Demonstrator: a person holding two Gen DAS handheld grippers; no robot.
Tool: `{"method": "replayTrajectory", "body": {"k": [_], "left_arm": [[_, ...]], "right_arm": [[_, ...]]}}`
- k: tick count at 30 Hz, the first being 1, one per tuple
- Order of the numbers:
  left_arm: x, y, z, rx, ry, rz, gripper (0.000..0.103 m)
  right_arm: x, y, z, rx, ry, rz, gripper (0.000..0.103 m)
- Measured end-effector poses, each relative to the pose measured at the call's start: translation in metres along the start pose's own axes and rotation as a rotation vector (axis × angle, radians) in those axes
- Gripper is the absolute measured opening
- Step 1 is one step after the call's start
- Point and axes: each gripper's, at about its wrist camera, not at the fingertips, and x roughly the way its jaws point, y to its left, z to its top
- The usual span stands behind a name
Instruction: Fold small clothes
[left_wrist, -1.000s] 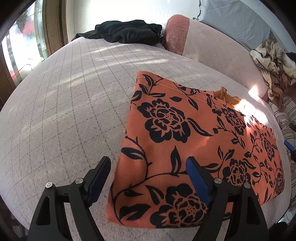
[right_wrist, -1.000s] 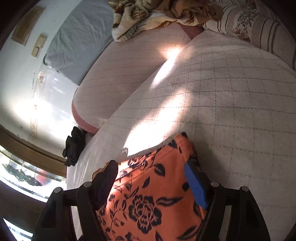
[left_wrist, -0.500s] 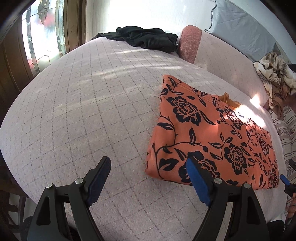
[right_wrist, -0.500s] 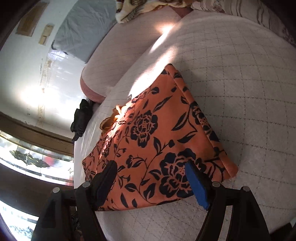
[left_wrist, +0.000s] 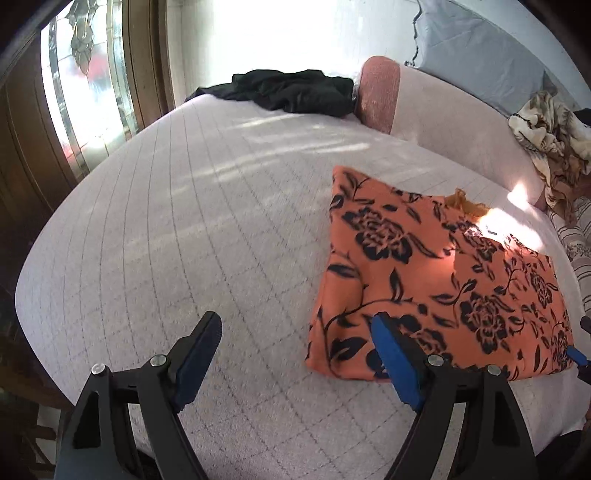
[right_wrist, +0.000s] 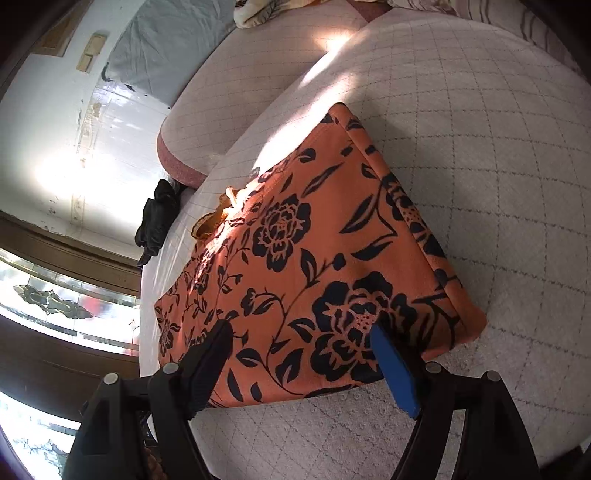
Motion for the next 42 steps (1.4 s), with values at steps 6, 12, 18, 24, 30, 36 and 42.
{"method": "replayTrajectory", "body": {"k": [6, 12, 18, 24, 30, 36, 42], "left_arm": [[0.015, -0.036, 0.028, 0.03, 0.0, -0.066, 0.084], [0.059, -0.076, 0.024, 0.1, 0.069, -0.068, 0.084], [0.08, -0.085, 0.016, 0.143, 0.077, 0.002, 0.087], [0.075, -0.08, 0.021, 0.118, 0.103, -0.014, 0.087], [0.049, -0.072, 0.019, 0.06, 0.093, -0.048, 0.087], [0.018, -0.074, 0.017, 0.067, 0.051, -0.066, 0.087], [0.008, -0.078, 0.013, 0.081, 0.048, -0.067, 0.087]], "right_arm": [[0.022, 0.03, 0.05, -0.064, 0.02, 0.037, 0.08], [0.081, 0.004, 0.132, 0.072, 0.094, 0.04, 0.08], [0.105, -0.021, 0.183, 0.154, 0.004, 0.035, 0.08], [0.068, 0.007, 0.144, 0.056, -0.084, 0.003, 0.08], [0.02, 0.038, 0.019, -0.019, 0.01, 0.133, 0.08], [0.011, 0.0, -0.071, 0.127, 0.061, 0.13, 0.08], [0.006, -0.032, -0.061, 0.248, 0.001, 0.104, 0.08]]}}
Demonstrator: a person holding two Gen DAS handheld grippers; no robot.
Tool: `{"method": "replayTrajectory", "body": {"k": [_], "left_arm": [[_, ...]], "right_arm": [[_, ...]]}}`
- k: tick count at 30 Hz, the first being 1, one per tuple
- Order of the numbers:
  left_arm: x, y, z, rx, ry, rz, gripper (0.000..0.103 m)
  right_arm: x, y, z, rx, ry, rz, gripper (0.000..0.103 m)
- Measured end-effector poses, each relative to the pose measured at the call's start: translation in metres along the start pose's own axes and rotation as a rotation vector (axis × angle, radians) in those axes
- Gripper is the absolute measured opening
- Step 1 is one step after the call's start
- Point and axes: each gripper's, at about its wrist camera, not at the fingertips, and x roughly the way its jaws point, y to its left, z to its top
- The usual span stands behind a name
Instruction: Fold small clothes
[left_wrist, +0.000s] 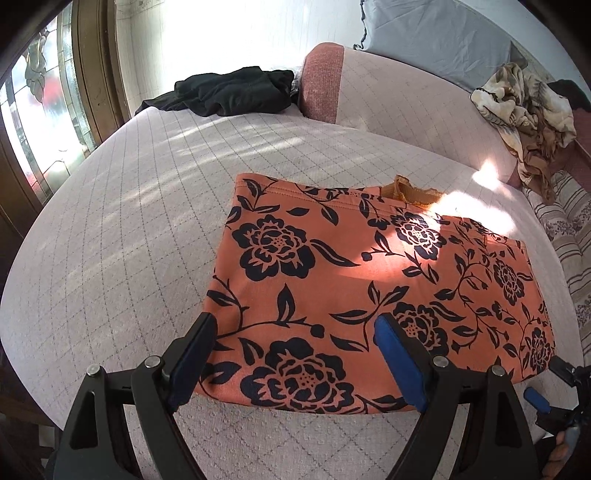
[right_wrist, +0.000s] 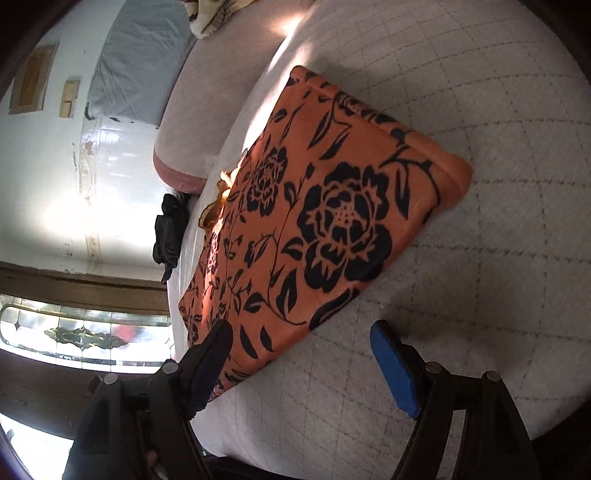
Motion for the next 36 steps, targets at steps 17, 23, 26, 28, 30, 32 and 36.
{"method": "replayTrajectory", "body": {"k": [17, 23, 26, 28, 30, 32, 36], "left_arm": [[0.022, -0.025, -0.001, 0.043, 0.057, 0.044, 0.087], [0.024, -0.035, -0.001, 0.06, 0.058, 0.045, 0.087], [0.026, -0.04, -0.001, 0.069, 0.06, 0.042, 0.087], [0.027, -0.042, -0.001, 0.07, 0.057, 0.036, 0.087], [0.03, -0.045, -0.001, 0.071, 0.06, 0.037, 0.087], [0.033, -0.05, -0.001, 0.076, 0.063, 0.04, 0.087], [0.039, -0.06, 0.0, 0.098, 0.062, 0.053, 0.087]], "right_arm": [[-0.01, -0.02, 0.033, 0.079, -0.07, 0.047, 0.08], [-0.012, -0.02, 0.039, 0.088, -0.088, 0.048, 0.08], [-0.011, -0.02, 0.041, 0.09, -0.097, 0.047, 0.08], [-0.011, -0.02, 0.042, 0.092, -0.106, 0.045, 0.08], [-0.01, -0.019, 0.043, 0.096, -0.113, 0.042, 0.08], [-0.01, -0.019, 0.045, 0.1, -0.12, 0.043, 0.08], [-0.01, -0.02, 0.048, 0.101, -0.131, 0.043, 0.08]]}}
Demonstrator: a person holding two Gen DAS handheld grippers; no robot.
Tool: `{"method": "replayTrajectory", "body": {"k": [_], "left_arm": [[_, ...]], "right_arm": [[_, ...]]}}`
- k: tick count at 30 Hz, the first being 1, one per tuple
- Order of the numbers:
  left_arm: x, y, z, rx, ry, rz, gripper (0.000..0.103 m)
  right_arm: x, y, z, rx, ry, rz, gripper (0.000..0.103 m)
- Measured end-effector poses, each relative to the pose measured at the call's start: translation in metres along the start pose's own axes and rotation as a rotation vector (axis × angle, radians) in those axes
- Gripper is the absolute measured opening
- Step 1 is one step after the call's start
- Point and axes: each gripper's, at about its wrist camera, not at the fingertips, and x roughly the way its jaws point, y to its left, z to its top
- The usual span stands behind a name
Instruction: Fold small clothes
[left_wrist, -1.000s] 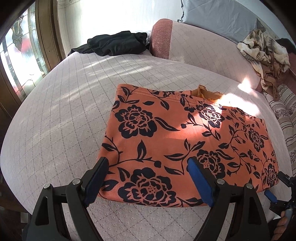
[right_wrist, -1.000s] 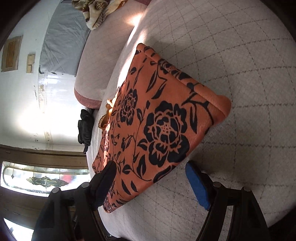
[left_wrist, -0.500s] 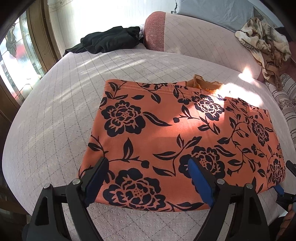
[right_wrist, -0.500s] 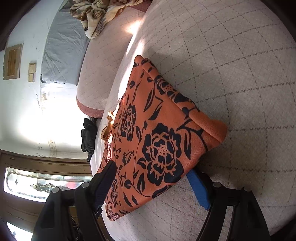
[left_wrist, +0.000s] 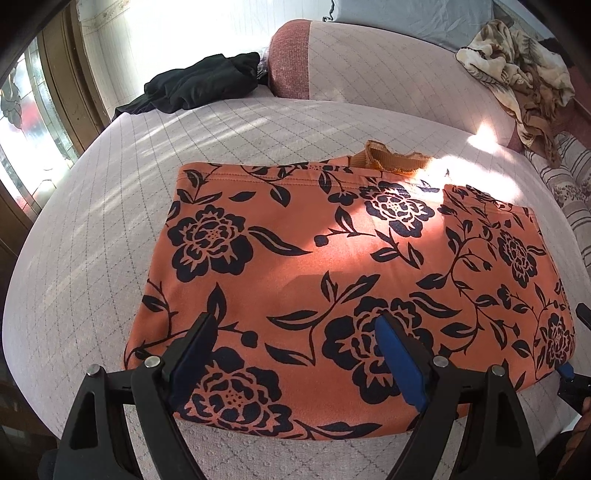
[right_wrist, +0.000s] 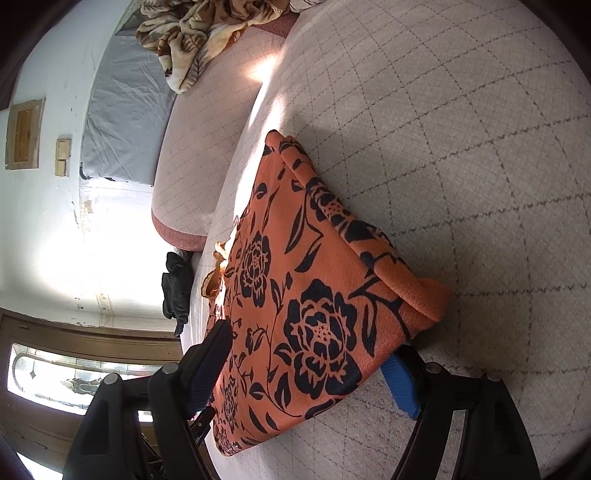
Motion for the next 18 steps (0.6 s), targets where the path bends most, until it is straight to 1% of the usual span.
{"method": "replayTrajectory", "body": {"k": [5, 9, 13, 17, 18], "left_arm": [[0.008, -0.012, 0.001, 0.02, 0.013, -0.003, 0.087], [0.009, -0.017, 0.002, 0.033, 0.006, -0.011, 0.087], [0.011, -0.018, 0.003, 0.027, 0.007, -0.018, 0.087], [0.018, -0.024, 0.004, 0.038, 0.011, -0.022, 0.087], [0.021, -0.027, 0.004, 0.044, 0.013, -0.025, 0.087]], "right_arm": [[0.003, 0.002, 0.005, -0.005, -0.012, -0.02, 0.08], [0.003, 0.004, 0.004, -0.016, -0.019, -0.029, 0.08], [0.004, 0.004, 0.004, -0.024, -0.023, -0.041, 0.08], [0.006, 0.009, 0.007, -0.032, -0.03, -0.068, 0.08], [0.007, 0.01, 0.007, -0.042, -0.034, -0.078, 0.078]]}}
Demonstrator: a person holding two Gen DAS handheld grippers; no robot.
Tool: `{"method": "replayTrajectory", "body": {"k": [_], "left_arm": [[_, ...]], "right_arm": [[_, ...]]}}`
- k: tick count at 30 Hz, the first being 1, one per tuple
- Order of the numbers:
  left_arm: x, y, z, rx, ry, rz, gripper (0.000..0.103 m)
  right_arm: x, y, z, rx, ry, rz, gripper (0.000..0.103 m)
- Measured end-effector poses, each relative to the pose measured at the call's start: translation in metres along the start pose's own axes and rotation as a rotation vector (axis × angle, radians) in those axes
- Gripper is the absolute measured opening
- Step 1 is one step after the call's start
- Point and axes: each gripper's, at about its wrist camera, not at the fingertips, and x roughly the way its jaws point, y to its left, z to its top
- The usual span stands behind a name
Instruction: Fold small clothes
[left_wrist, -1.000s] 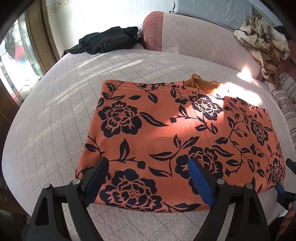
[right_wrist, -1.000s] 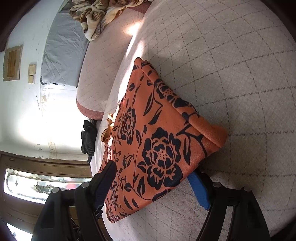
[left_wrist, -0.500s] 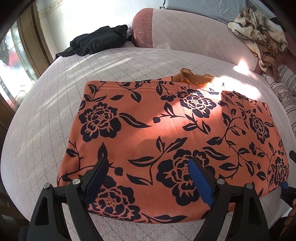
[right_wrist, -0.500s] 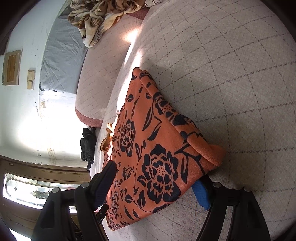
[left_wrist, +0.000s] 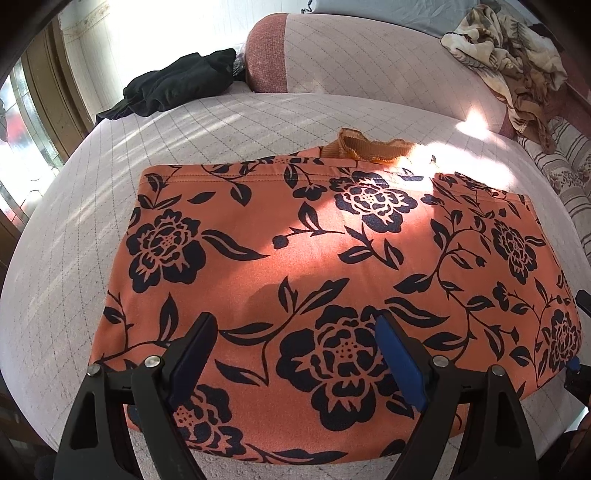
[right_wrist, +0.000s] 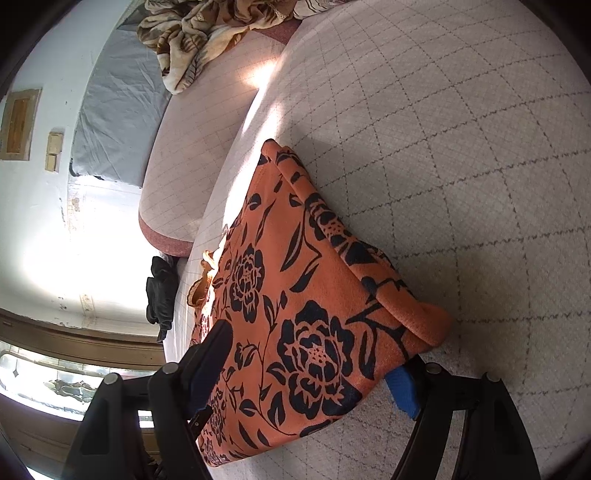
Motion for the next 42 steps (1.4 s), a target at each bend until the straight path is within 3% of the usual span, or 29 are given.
{"method": "replayTrajectory", "body": {"k": [1, 4, 6, 8, 11, 12, 14, 16, 18, 19, 22, 24, 26, 28, 31, 34, 35, 36, 38, 40, 42], "left_arm": [[0.005, -0.002, -0.001, 0.008, 0.007, 0.0, 0.087], [0.016, -0.009, -0.003, 0.044, -0.003, 0.034, 0.088], [0.016, -0.009, -0.003, 0.054, -0.008, 0.036, 0.089], [0.014, -0.005, -0.003, 0.047, -0.003, 0.024, 0.089], [0.014, -0.002, -0.004, 0.049, -0.006, 0.02, 0.089], [0.014, -0.003, -0.003, 0.049, -0.003, 0.024, 0.089], [0.011, -0.005, -0.002, 0.05, 0.01, 0.028, 0.089], [0.0, -0.005, 0.0, 0.054, -0.021, 0.016, 0.089], [-0.012, -0.006, 0.004, 0.054, -0.077, 0.007, 0.089], [-0.015, -0.008, 0.005, 0.055, -0.092, -0.009, 0.089], [-0.001, -0.014, 0.005, 0.072, -0.057, -0.026, 0.089], [0.019, -0.018, -0.002, 0.096, 0.001, -0.005, 0.089], [0.018, -0.014, -0.007, 0.066, -0.05, -0.018, 0.091], [0.019, -0.015, -0.006, 0.073, -0.05, -0.017, 0.091], [0.02, -0.014, -0.006, 0.067, -0.048, -0.022, 0.092], [0.021, -0.015, -0.007, 0.069, -0.062, -0.014, 0.093], [0.02, -0.014, -0.008, 0.066, -0.065, -0.015, 0.093], [0.02, -0.014, -0.008, 0.067, -0.066, -0.017, 0.094], [0.02, -0.013, -0.009, 0.065, -0.069, -0.025, 0.094], [0.021, -0.012, -0.008, 0.064, -0.068, -0.031, 0.095], [0.022, -0.012, -0.008, 0.061, -0.073, -0.028, 0.097]], "right_arm": [[0.001, 0.001, 0.001, -0.008, -0.007, -0.011, 0.075], [0.01, 0.004, 0.005, -0.052, 0.011, -0.08, 0.028], [0.01, 0.018, 0.002, -0.138, 0.007, -0.114, 0.019], [-0.008, 0.046, -0.007, -0.265, -0.061, -0.144, 0.015], [-0.03, 0.073, -0.02, -0.404, -0.146, -0.19, 0.014], [-0.022, 0.065, -0.019, -0.395, -0.115, -0.22, 0.017], [0.011, 0.028, -0.011, -0.294, 0.064, -0.312, 0.031], [-0.005, 0.003, -0.005, -0.144, 0.037, -0.165, 0.034], [-0.028, 0.003, 0.001, -0.126, 0.006, -0.137, 0.068], [-0.041, 0.003, 0.004, -0.124, -0.031, -0.12, 0.07], [-0.061, 0.014, 0.022, -0.208, -0.084, -0.132, 0.071], [-0.054, 0.022, 0.047, -0.24, -0.045, -0.096, 0.071], [-0.03, 0.037, 0.074, -0.31, 0.03, -0.07, 0.071], [0.003, 0.055, 0.099, -0.407, 0.084, -0.1, 0.071], [0.052, 0.072, 0.123, -0.513, 0.153, -0.169, 0.07], [0.098, 0.079, 0.135, -0.535, 0.237, -0.212, 0.065], [0.113, 0.081, 0.131, -0.554, 0.301, -0.224, 0.056], [0.122, 0.087, 0.125, -0.613, 0.307, -0.275, 0.046], [0.122, 0.102, 0.117, -0.675, 0.321, -0.258, 0.019], [0.104, 0.122, 0.11, -0.758, 0.193, -0.303, 0.015], [0.097, 0.123, 0.11, -0.76, 0.101, -0.349, 0.013]]}}
